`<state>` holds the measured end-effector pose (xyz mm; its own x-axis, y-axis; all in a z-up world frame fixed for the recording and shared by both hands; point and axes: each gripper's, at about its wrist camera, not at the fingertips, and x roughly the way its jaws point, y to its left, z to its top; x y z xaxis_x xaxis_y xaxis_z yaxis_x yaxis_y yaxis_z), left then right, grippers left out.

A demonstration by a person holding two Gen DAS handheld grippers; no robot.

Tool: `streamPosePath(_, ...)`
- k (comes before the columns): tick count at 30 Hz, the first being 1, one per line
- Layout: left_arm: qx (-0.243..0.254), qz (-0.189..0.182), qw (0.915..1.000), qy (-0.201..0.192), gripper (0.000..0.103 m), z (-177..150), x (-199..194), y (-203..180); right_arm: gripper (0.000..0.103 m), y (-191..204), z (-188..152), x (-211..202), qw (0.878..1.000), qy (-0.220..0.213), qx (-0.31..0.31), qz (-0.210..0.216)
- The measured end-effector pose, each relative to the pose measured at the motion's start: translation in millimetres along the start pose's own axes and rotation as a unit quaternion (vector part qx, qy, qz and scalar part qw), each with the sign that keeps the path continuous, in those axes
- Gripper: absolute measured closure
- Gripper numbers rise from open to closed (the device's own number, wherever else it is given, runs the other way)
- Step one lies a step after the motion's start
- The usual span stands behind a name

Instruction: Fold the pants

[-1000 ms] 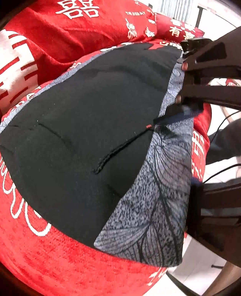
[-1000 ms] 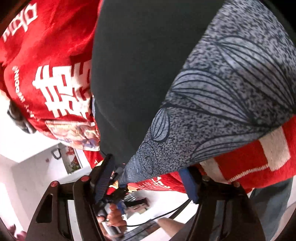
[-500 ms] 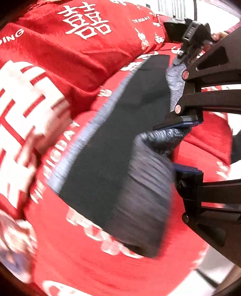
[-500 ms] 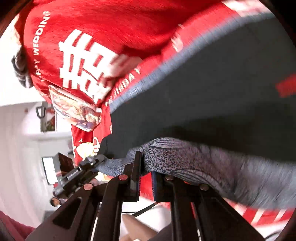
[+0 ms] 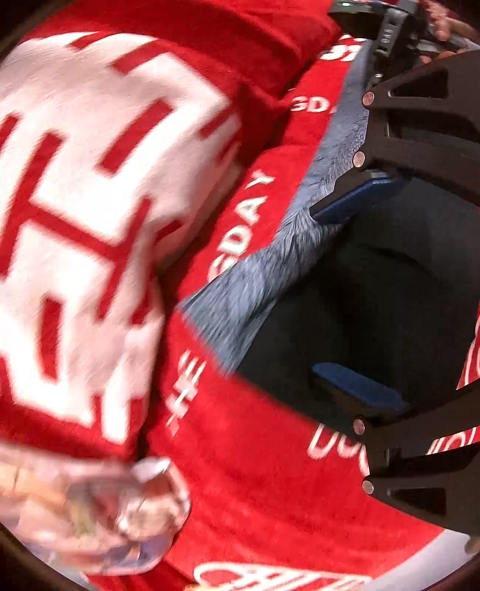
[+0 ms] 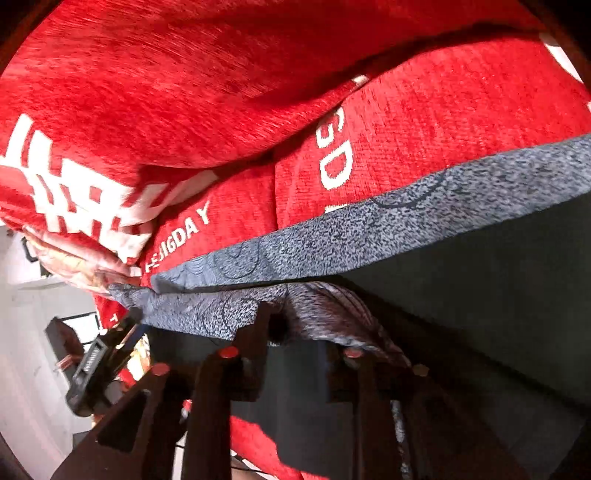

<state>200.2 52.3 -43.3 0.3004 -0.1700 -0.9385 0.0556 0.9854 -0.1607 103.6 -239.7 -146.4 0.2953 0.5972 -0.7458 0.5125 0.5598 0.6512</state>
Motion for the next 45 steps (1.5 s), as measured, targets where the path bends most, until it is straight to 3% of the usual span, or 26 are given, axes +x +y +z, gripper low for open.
streamPosePath(1, -0.008, 0.004, 0.9999, -0.012, 0.023, 3.8, -10.2, 5.3, 0.054, 4.1, 0.3, -0.2, 1.000, 0.000, -0.003, 0.006)
streamPosePath(3, -0.007, 0.017, 0.9997, -0.017, 0.023, 7.6, -22.9, 9.3, 0.040, 12.8, -0.2, -4.7, 1.000, 0.003, -0.012, 0.022)
streamPosePath(7, 0.077, 0.043, 0.9961, 0.003, 0.023, -9.9, -31.5, -11.5, 0.040, 31.5, -9.8, -30.8, 0.999, -0.009, -0.042, 0.028)
streamPosePath(10, 0.127, 0.025, 0.9909, 0.037, 0.023, -39.3, -25.0, -40.4, 0.040, 25.5, -31.6, -61.2, 0.998, -0.029, -0.053, 0.000)
streamPosePath(16, 0.190, -0.064, 0.9712, 0.129, 0.023, -122.2, -5.1, -126.2, 0.040, -44.7, -92.9, -130.2, 0.995, -0.063, -0.015, -0.070)
streamPosePath(21, 0.229, -0.128, 0.9465, 0.188, 0.023, -178.6, 1.0, -215.2, 0.040, -125.0, -146.2, -183.3, 0.989, -0.084, 0.058, -0.110)
streamPosePath(27, 0.274, -0.138, 0.9257, 0.222, 0.023, -227.8, 13.5, -289.4, 0.040, -208.9, -216.3, -220.9, 0.976, -0.084, 0.141, -0.146)
streamPosePath(32, 0.304, -0.150, 0.9069, 0.250, 0.023, -258.2, 15.2, -319.7, 0.040, -261.4, -268.9, -235.7, 0.959, -0.092, 0.208, -0.166)
streamPosePath(37, 0.329, -0.164, 0.8942, 0.255, 0.023, -275.7, 16.5, -332.7, 0.040, -280.8, -300.0, -229.2, 0.955, -0.111, 0.245, -0.125)
streamPosePath(40, 0.330, -0.168, 0.8935, 0.253, 0.023, -275.5, 13.6, -328.9, 0.040, -282.9, -307.4, -220.8, 0.956, -0.128, 0.253, -0.075)
streamPosePath(45, 0.332, -0.176, 0.8925, 0.250, 0.023, -274.5, 13.6, -321.0, 0.038, -287.3, -314.5, -220.9, 0.946, -0.169, 0.271, -0.061)
